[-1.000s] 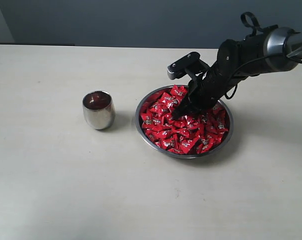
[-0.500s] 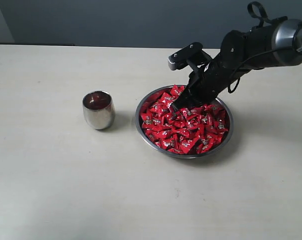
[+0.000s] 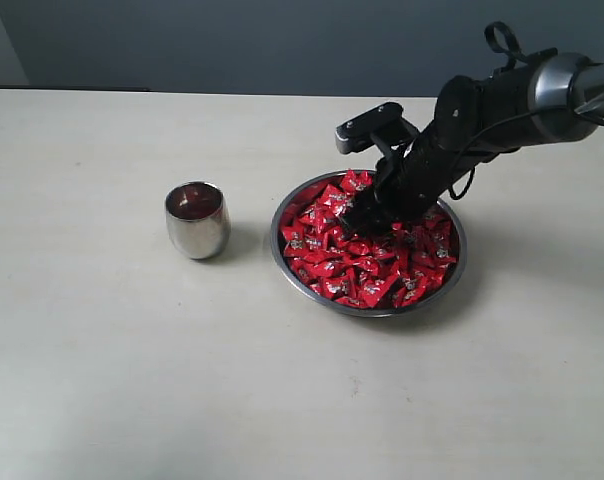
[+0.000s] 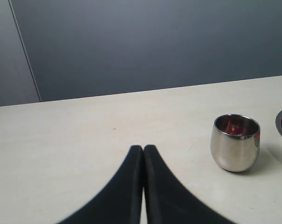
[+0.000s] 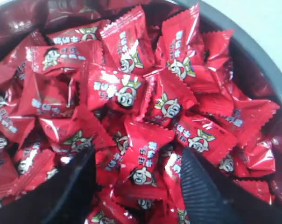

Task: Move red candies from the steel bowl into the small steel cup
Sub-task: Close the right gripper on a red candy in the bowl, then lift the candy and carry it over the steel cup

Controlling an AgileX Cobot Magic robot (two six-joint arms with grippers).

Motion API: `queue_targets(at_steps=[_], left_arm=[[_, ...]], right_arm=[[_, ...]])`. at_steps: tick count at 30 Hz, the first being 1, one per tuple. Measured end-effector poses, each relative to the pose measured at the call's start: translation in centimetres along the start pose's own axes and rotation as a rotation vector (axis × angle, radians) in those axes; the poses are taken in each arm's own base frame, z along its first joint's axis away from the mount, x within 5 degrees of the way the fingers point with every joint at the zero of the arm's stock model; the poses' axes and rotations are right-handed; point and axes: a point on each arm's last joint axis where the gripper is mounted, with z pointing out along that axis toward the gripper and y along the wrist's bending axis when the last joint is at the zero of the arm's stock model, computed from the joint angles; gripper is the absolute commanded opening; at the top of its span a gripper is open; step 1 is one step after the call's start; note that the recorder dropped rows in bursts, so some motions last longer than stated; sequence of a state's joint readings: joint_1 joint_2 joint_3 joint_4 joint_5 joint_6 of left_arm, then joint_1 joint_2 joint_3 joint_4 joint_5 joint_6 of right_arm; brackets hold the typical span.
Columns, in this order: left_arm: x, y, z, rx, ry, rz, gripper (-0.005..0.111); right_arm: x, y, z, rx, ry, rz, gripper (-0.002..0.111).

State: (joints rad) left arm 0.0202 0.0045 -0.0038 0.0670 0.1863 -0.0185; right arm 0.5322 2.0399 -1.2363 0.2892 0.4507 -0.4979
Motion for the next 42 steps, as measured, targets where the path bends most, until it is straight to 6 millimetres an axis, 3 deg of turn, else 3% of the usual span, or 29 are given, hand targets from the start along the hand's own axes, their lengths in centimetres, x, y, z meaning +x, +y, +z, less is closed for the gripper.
queue_targets(at_steps=[5, 6, 12, 21, 34, 38, 42], left_arm=[[0.0, 0.0, 0.0, 0.0, 0.0, 0.0, 0.0], [0.0, 0.0, 0.0, 0.0, 0.0, 0.0, 0.0], [0.0, 0.0, 0.0, 0.0, 0.0, 0.0, 0.0], [0.0, 0.0, 0.0, 0.0, 0.0, 0.0, 0.0], [0.0, 0.0, 0.0, 0.0, 0.0, 0.0, 0.0], [0.0, 0.0, 0.0, 0.0, 0.0, 0.0, 0.0], [0.0, 0.0, 0.0, 0.0, 0.0, 0.0, 0.0]], right_arm=[[0.3, 0.0, 0.7, -0.001, 0.013, 0.005, 0.003], [0.4, 0.0, 0.9, -0.002, 0.017, 0.006, -0.001], [0.3, -0.1, 0.9, 0.001, 0.01, 0.006, -0.001], [-1.3, 0.1, -3.4, 0.017, -0.081, -0.008, -0.001], [-2.4, 0.5, -7.5, 0.027, -0.165, -0.015, -0.001], [-2.8, 1.8, -8.0, 0.017, -0.187, -0.047, -0.001], [-3.9, 4.4, -8.2, -0.005, -0.229, -0.109, -0.001]])
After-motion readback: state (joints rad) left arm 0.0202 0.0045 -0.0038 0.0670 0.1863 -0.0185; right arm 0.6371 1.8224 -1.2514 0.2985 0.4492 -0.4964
